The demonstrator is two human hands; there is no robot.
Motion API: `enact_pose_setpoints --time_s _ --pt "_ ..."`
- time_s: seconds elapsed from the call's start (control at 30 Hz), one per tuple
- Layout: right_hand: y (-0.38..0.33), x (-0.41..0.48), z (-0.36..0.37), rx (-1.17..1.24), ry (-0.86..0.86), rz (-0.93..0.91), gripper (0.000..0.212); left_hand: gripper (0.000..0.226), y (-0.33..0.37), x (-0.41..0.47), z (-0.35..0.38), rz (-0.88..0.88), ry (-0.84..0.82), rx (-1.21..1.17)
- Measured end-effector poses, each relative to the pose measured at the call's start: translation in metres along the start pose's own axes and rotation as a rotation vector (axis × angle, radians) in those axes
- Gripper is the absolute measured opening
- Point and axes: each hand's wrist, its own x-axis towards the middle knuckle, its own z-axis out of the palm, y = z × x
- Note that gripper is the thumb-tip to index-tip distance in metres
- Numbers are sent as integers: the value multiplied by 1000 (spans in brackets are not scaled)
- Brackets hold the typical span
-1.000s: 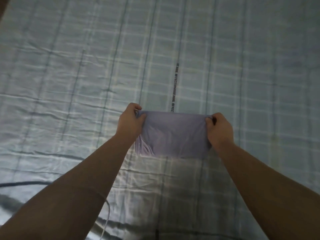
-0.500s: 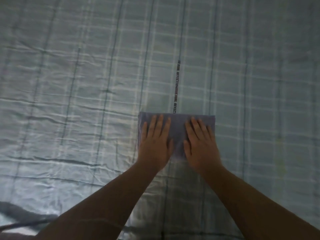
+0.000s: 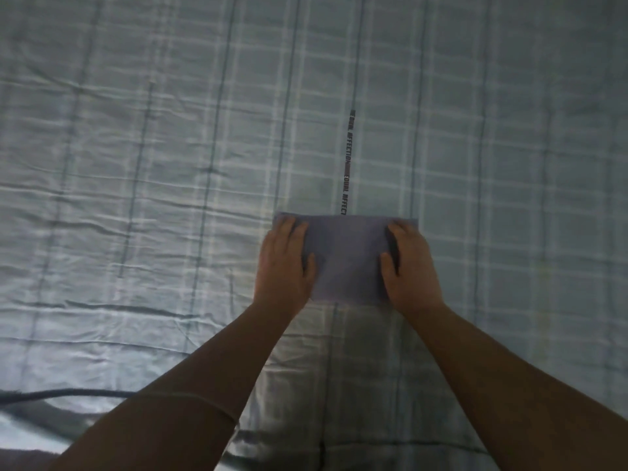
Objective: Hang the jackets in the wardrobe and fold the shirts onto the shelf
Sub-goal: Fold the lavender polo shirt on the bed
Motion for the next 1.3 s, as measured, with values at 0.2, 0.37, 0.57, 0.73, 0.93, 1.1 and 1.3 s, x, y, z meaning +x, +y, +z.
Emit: enact_pose_setpoints --time_s 0.2,0.37,0.57,0.73,0.93,1.1,1.3 --pt "-12 -4 -12 255 165 550 19 49 5 4 -36 -660 32 -396" --pt "-5 2 -13 208 52 719 39 39 8 10 -32 -703 -167 -407" --pt "3 4 -15 295 -10 706 36 35 -6 23 -33 -712 -233 -425" --pt "3 -9 -20 606 28 703 13 51 -9 10 -33 -710 -224 -639" --pt "2 -37 -48 808 -2 581 30 43 18 -27 -45 -571 -102 -650" --pt "-30 -81 -120 1033 -19 482 21 45 71 -83 -100 -594 50 -728" --pt "-90 -160 -213 1136 -121 327 23 38 152 -192 -198 -533 275 -906"
